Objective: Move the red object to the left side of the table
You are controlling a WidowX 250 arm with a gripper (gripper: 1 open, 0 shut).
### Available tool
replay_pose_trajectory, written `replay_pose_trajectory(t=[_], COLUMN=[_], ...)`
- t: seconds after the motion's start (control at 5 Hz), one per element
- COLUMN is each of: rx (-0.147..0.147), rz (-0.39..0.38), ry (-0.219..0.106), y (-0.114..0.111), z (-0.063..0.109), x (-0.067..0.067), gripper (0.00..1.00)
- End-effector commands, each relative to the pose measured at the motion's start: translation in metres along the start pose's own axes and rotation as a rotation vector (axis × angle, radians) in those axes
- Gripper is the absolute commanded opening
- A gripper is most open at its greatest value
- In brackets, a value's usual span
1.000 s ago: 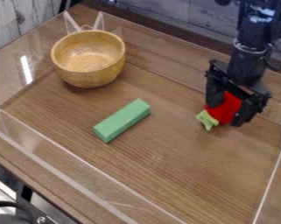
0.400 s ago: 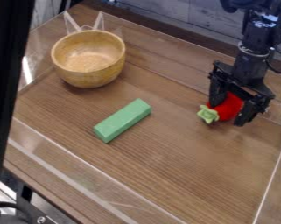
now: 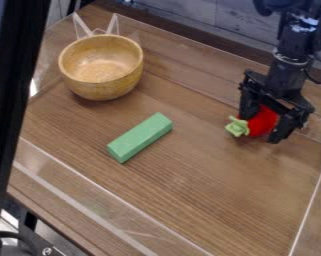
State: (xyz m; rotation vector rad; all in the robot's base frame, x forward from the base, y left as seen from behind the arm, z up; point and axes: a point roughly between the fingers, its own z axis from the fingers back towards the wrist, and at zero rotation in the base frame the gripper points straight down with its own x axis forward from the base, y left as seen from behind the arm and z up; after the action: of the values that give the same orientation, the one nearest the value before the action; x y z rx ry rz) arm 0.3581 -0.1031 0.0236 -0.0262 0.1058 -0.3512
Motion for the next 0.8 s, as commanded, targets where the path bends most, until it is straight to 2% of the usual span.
replay_pose_trajectory(t=[0.0, 0.6], rx=[0.000, -0.008], rz=[-0.002, 0.015], ry=[-0.018, 0.001], y=[-0.0010, -0.0003], z=[-0.0010, -0.0084], x=[0.0064, 0.0079], gripper=[1.00, 1.00])
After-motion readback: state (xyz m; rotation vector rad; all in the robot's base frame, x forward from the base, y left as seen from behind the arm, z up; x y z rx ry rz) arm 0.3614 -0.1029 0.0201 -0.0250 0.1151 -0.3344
